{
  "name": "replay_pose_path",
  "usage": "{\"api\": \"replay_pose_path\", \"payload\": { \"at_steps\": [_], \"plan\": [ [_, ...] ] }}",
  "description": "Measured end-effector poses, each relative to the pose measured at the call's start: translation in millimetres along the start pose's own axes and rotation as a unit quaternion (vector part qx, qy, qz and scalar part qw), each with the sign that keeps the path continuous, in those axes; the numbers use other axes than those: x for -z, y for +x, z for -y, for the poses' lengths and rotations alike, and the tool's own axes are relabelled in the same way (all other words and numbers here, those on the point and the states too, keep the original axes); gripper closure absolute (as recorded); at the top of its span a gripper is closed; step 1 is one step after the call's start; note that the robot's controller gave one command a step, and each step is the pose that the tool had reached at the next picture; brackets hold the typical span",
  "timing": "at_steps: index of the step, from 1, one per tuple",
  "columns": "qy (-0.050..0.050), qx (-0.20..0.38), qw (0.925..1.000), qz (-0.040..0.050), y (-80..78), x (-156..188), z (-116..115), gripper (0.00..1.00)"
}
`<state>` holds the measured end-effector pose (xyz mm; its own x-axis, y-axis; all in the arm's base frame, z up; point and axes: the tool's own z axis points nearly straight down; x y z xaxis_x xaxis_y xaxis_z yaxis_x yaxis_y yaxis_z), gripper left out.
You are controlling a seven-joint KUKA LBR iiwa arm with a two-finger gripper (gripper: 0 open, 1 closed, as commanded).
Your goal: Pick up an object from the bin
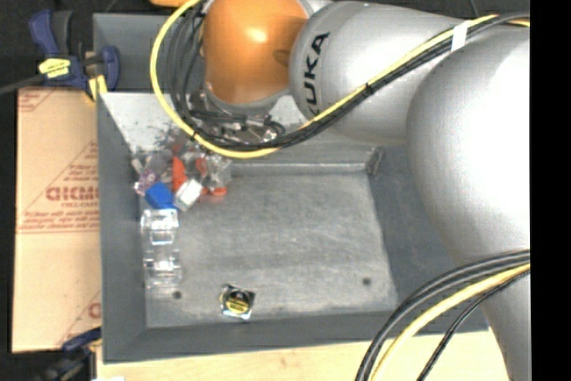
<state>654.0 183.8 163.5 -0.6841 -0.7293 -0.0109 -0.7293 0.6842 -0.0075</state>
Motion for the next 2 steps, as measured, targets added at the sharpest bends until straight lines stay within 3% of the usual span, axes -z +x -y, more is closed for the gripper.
{"api": "replay_pose_path", "payload": {
  "at_steps": [1, 2],
  "plan": [
    [-0.003, 0.277, 0.9610, -0.0014, -6.0, -22, -6, 1.00],
    [-0.005, 0.478, 0.8786, -0.0034, 52.0, -24, 49, 1.00]
  ]
}}
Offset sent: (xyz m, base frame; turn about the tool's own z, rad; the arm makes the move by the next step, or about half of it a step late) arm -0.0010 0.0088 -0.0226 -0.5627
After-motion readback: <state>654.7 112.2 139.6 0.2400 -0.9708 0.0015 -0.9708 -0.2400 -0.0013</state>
